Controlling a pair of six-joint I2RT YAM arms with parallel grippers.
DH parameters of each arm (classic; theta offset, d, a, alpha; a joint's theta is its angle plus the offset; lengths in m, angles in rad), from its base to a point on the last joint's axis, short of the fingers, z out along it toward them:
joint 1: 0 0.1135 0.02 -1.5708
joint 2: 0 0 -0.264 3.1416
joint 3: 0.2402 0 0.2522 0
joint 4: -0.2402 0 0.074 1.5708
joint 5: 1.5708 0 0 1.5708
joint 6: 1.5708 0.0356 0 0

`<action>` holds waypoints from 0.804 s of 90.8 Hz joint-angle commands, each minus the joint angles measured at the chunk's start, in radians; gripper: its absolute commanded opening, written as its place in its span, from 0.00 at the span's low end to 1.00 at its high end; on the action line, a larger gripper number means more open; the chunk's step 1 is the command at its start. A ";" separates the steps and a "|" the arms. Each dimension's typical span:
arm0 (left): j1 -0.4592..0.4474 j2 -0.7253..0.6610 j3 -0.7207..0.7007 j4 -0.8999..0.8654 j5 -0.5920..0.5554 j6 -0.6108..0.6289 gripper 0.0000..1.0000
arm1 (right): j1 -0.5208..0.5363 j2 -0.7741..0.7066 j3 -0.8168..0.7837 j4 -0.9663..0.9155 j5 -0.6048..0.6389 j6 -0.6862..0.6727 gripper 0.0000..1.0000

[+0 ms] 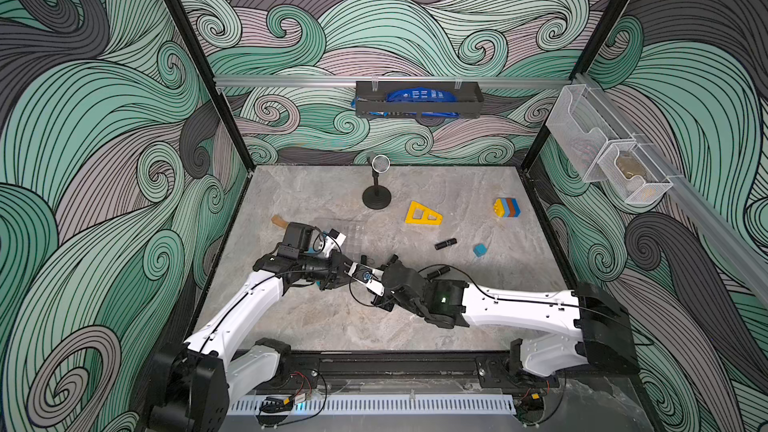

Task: Arrange the lipsticks in the organizer
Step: Pick up the lipstick at the center of the board.

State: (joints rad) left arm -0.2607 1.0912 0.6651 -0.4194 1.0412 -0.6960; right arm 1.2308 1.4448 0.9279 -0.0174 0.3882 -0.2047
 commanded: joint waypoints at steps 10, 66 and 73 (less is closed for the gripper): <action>-0.006 0.018 0.032 -0.017 0.010 0.041 0.14 | -0.001 -0.043 -0.020 0.063 -0.029 -0.010 0.18; 0.082 0.086 0.090 0.097 -0.069 0.004 0.00 | -0.151 -0.128 0.012 -0.030 -0.213 0.282 0.64; 0.095 0.100 0.095 0.160 -0.079 -0.025 0.00 | -0.237 -0.160 0.023 -0.060 -0.240 0.441 0.65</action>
State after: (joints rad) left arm -0.1860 1.1709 0.7193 -0.3698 0.9840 -0.6754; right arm 1.0760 1.3399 0.9211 -0.0483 0.2134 0.0162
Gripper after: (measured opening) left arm 0.197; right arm 0.647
